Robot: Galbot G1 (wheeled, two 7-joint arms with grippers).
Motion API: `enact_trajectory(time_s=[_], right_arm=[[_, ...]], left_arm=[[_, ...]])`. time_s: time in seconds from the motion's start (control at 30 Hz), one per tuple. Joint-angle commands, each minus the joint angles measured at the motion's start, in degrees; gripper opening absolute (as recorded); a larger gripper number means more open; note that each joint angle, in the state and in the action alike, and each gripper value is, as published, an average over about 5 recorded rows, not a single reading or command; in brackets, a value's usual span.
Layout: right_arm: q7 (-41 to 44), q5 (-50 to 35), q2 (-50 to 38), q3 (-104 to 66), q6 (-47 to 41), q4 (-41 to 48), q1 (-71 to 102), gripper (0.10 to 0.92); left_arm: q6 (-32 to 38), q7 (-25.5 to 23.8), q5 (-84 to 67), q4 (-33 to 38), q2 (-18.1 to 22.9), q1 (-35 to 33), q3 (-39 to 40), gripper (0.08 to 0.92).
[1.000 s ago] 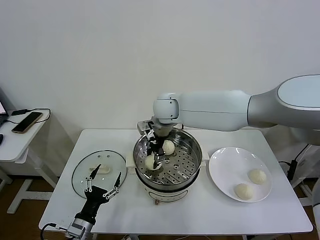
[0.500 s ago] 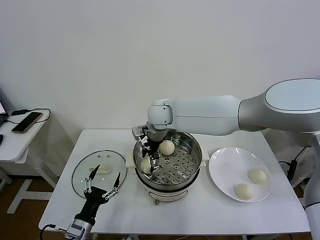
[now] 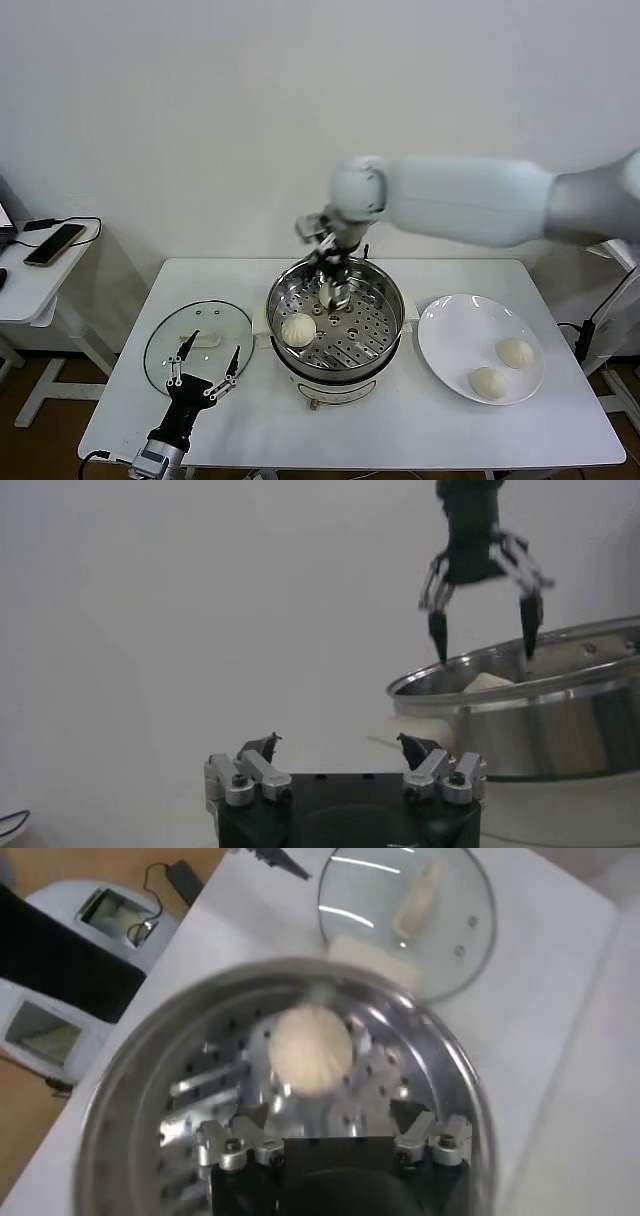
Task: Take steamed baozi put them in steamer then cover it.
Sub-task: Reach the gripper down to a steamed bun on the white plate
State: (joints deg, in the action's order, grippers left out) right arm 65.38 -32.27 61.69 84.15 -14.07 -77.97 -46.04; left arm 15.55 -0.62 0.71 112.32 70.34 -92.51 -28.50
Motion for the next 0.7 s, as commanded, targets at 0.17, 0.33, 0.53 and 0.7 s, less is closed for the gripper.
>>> enact_trajectory(time_s=[0.17,0.33,0.53,0.7], right_arm=[[13.02,12.03,-23.25,-1.06,8.56,-0.35,-1.13,0.823],[13.60,17.71,-28.91,-0.33,11.00,0.14,4.43,0.823],[9.09,19.87,-32.85,2.53,12.13,-0.94,11.76,0.823],[5.43,20.63,-33.78,1.18,12.08,-0.23,18.25,0.823]], left_arm=[[-0.65,-0.07,0.10,0.66,0.04,0.14,0.44,0.823],[-0.77,-0.11,0.22,0.60,0.15,0.03,0.49,0.823],[-0.94,-0.14,0.30,0.56,0.28,0.02,0.48,0.823],[-0.90,-0.13,0.42,0.34,0.38,0.08,0.77,0.823]])
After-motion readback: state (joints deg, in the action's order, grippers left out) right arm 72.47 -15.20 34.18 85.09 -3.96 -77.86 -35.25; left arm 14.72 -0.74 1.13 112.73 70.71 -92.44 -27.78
